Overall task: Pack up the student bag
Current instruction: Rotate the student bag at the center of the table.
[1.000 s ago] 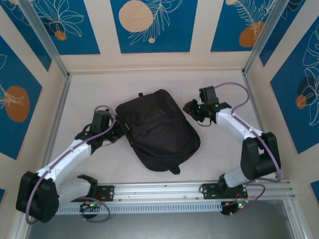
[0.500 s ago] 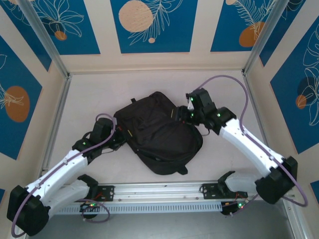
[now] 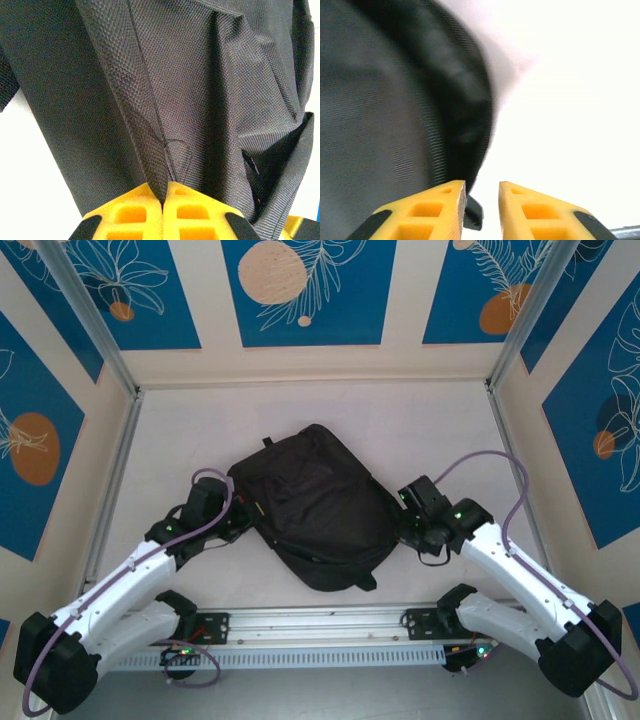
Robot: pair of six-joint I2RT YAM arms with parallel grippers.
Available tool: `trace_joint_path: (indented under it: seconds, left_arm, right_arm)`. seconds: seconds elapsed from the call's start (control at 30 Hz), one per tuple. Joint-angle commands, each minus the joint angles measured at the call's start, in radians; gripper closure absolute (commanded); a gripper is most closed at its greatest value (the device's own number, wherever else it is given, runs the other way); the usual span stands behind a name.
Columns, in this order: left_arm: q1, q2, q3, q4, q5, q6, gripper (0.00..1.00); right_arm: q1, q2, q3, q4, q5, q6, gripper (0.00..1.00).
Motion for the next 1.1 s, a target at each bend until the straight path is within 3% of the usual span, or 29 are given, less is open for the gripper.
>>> trace_joint_path:
  seconds: [0.0,0.17,0.33,0.53,0.73,0.83,0.97,1.07]
  left_arm:
    - [-0.008,-0.023,0.045,-0.02,-0.016,0.034,1.0]
    - [-0.007,-0.03,0.049,-0.032,-0.023,0.041,1.0]
    - [-0.008,-0.025,0.051,-0.031,-0.018,0.038,1.0]
    - [-0.007,-0.021,0.052,-0.02,-0.01,0.026,1.0]
    - [-0.006,-0.001,0.055,0.006,0.012,-0.002,1.0]
    - [-0.007,0.008,0.066,0.006,0.021,-0.01,1.0]
    - [-0.007,0.016,0.08,0.013,0.031,-0.024,1.0]
    - [-0.007,0.03,0.087,0.032,0.045,-0.043,1.0]
  right_arm:
    - [-0.038,-0.019,-0.066,0.032,-0.024,0.088,0.76]
    - [-0.106,0.05,-0.146,0.252,-0.172,0.047,0.67]
    - [-0.176,0.133,-0.143,0.451,-0.279,0.0,0.67]
    - [-0.26,0.323,0.011,0.569,-0.324,-0.1,0.67]
    - [-0.293,0.51,0.204,0.548,-0.31,-0.155,0.67]
    - [-0.28,0.472,0.282,0.433,-0.199,-0.233,0.65]
    - [-0.211,0.278,0.278,0.363,-0.063,-0.359,0.6]
    - [-0.138,0.1,0.216,0.411,-0.198,-0.516,0.62]
